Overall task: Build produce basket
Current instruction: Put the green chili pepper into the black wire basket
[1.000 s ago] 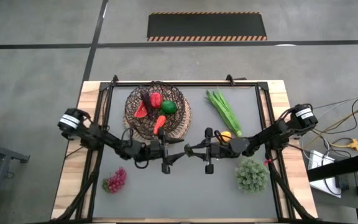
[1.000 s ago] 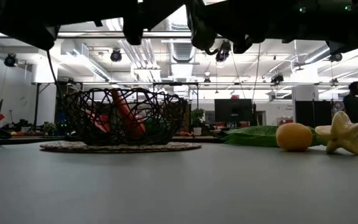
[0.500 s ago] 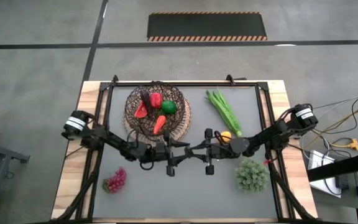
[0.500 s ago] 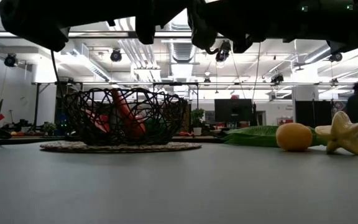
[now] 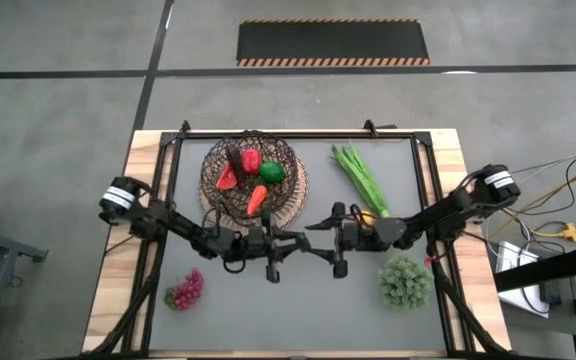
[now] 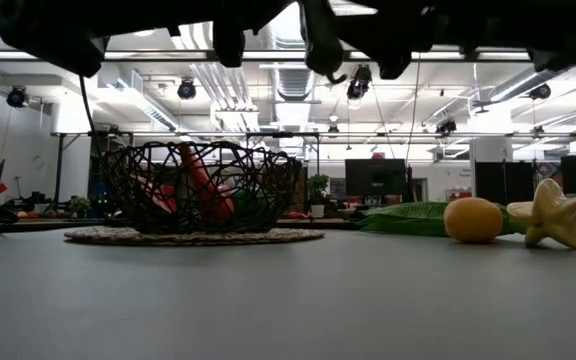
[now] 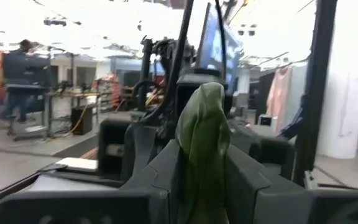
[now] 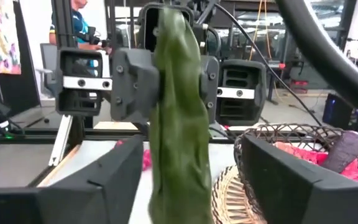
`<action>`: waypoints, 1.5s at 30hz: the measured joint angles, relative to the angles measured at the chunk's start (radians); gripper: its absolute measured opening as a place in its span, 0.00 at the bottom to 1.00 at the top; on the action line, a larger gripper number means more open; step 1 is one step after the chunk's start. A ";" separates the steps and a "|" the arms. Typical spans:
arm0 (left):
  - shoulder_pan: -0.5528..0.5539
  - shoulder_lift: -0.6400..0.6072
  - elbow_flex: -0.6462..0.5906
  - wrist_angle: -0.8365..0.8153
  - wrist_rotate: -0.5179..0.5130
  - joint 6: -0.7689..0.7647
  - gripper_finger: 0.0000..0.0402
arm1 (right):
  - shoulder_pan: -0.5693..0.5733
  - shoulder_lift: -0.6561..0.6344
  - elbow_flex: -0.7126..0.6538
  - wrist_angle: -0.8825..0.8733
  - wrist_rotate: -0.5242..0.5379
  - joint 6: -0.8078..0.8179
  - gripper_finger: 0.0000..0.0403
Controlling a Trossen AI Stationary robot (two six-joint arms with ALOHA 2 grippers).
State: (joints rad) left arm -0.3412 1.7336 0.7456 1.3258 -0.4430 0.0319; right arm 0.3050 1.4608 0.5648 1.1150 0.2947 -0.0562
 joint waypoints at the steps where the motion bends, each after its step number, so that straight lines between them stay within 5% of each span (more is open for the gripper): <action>1: 0.000 -0.012 -0.001 -0.021 -0.010 -0.001 0.16 | 0.000 -0.024 0.000 -0.030 -0.001 0.006 0.67; 9: 0.000 -0.192 -0.015 -0.303 -0.183 -0.005 0.16 | 0.000 -0.277 0.000 -0.355 -0.002 0.079 0.78; 19: 0.081 -0.535 -0.012 -0.909 -0.424 -0.063 0.14 | 0.000 -0.492 0.000 -0.672 0.124 0.081 0.74; 23: 0.191 -0.628 -0.009 -1.194 -0.414 -0.200 0.13 | 0.000 -0.495 -0.002 -0.687 0.127 0.065 0.72; 31: 0.401 -0.658 -0.008 -1.499 -0.192 -0.342 0.13 | 0.000 -0.469 -0.003 -0.692 0.129 0.060 0.71; 37: 0.499 -0.590 -0.015 -1.523 -0.069 -0.367 0.12 | 0.000 -0.470 -0.004 -0.692 0.152 0.053 0.72; 45: 0.554 -0.429 -0.005 -1.521 -0.058 -0.342 0.12 | 0.000 -0.470 -0.004 -0.695 0.152 0.046 0.72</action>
State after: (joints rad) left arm 0.2128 1.3045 0.7406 -0.1948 -0.5011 -0.3103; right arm 0.3046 0.9905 0.5610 0.4198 0.4469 -0.0097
